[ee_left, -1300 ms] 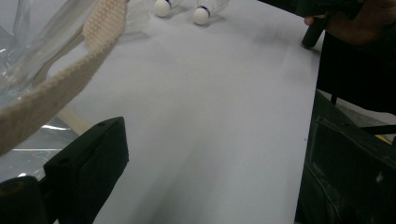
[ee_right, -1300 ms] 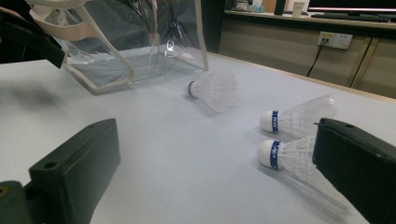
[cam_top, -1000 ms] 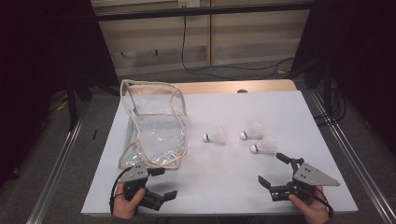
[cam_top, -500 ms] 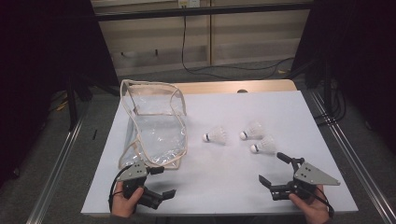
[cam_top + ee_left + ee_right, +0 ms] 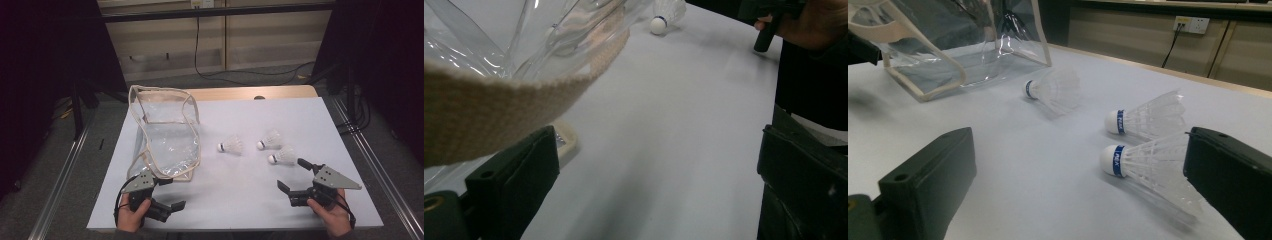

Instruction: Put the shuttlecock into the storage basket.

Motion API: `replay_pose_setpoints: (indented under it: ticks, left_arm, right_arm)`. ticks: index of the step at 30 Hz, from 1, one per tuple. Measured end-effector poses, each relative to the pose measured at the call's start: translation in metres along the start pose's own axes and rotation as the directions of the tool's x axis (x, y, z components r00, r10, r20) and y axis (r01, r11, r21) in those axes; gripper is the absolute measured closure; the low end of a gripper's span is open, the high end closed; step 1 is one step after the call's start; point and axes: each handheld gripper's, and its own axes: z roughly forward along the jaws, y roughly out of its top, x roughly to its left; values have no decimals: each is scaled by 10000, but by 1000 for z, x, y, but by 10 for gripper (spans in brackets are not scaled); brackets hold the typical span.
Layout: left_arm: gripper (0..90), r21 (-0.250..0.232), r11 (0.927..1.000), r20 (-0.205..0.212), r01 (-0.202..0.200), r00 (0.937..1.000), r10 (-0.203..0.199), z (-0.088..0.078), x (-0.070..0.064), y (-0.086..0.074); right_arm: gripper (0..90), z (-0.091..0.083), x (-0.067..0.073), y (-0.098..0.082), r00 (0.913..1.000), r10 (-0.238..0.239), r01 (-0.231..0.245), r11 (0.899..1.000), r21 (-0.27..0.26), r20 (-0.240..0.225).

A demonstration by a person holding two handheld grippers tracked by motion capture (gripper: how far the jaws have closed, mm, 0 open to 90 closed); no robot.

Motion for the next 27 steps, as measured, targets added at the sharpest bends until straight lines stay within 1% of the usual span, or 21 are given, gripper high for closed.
replay_pose_setpoints:
  ticks: [2, 4, 9, 11, 14, 17, 20, 23, 27]
  left_arm:
    - [32, -19, 10000, 0, 24, 10000, -24, 0, 0, 0]
    - [31, -29, 10000, 3, 15, 10000, -15, 1, 0, 0]
    - [33, -65, 10000, -6, 13, 10000, -13, 0, 0, -1]
    - [31, -63, 10000, -20, 18, 10000, -18, 0, 0, -1]
    - [32, -186, 9998, -25, 59, 10000, -59, 0, 0, -1]
    - [32, -179, 9998, -15, 52, 10000, -53, 0, 1, -1]
    - [32, -214, 9998, 0, 41, 10000, -41, -1, 1, -1]
    - [30, -229, 9997, -1, 40, 10000, -41, 0, 0, 0]
    - [31, -190, 9998, 56, 17, 10000, -16, -1, 0, 0]
  right_arm:
    - [5, 3, -3, 2, 9999, 109, -109, 9999, 79, 67]
    - [14, 6, -6, 4, 9997, 245, -245, 9996, 102, 3]
    - [10, 14, -15, 11, 9991, 310, -317, 9992, 239, 279]
    - [9, 17, -20, 14, 9988, 378, -387, 9988, 296, 313]
    - [13, 22, -26, 18, 9982, 383, -403, 9983, 424, 469]
    - [17, 26, -32, 21, 9970, 482, -514, 9972, 536, 599]
    - [16, 31, -36, 23, 9957, 604, -650, 9957, 660, 706]
    - [16, 35, -39, 26, 9957, 550, -607, 9951, 779, 742]
    - [21, 40, -43, 30, 9949, 603, -678, 9933, 936, 805]
